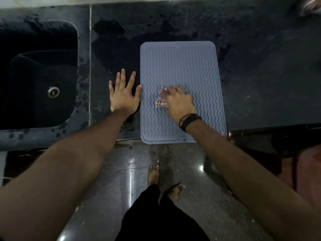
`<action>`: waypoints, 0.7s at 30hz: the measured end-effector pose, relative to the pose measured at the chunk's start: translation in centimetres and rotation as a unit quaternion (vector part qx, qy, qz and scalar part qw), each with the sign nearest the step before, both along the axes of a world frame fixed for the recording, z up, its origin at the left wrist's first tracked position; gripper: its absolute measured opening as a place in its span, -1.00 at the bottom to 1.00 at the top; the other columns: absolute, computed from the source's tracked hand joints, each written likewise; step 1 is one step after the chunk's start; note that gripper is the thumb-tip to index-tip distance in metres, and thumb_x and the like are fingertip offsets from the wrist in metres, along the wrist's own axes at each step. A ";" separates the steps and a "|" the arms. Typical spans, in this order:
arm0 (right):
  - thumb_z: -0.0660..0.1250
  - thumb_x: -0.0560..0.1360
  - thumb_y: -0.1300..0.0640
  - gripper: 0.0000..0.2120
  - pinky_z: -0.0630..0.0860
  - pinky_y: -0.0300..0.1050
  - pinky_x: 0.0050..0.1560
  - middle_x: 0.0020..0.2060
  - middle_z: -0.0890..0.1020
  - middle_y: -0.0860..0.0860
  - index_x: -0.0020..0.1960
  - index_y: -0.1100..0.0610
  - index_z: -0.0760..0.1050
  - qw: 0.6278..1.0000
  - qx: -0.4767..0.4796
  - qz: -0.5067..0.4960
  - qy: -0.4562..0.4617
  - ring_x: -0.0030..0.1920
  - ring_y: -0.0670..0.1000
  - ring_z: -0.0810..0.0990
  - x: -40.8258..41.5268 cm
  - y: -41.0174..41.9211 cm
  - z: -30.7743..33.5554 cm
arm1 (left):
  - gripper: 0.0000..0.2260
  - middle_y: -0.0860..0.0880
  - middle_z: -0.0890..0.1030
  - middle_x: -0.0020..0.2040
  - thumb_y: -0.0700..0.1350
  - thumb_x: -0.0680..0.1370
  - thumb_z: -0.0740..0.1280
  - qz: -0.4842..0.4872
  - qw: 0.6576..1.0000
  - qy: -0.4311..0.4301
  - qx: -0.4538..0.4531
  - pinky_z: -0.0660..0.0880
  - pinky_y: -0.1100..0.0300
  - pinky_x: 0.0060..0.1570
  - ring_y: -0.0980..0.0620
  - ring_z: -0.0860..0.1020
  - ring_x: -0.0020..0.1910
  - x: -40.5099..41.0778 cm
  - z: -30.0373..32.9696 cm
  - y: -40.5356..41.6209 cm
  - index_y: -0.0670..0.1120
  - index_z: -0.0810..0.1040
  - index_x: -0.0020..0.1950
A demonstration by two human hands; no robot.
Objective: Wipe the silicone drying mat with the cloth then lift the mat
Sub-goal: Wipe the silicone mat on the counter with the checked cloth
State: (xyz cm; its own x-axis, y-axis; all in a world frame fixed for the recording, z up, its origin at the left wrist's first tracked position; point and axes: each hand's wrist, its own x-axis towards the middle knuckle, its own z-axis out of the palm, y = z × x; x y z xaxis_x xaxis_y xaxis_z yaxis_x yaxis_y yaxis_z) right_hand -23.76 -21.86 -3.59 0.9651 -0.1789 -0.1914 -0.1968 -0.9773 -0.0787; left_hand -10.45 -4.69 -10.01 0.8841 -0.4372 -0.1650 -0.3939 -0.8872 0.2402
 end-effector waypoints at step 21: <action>0.37 0.41 0.29 -0.49 0.50 0.12 0.06 0.29 0.48 0.10 0.35 0.11 0.45 0.999 0.021 -0.002 -0.049 0.33 0.18 0.35 3.2 -1.9 -0.5 | -0.40 -0.03 -0.12 0.70 0.33 0.67 -0.14 0.006 1.000 -0.004 -0.003 -0.20 -0.16 0.61 -0.02 -0.16 0.67 0.1 -0.2 -0.1 0.16 -0.04 0.69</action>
State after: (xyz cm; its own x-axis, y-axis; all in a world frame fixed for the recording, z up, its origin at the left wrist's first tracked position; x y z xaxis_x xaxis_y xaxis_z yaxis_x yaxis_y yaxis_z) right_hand -20.56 -23.80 -4.04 0.9787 -0.1769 -0.1043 -0.1905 -0.9718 -0.1392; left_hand -10.39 -4.79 -10.22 0.8904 -0.4278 -0.1557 -0.3852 -0.8902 0.2432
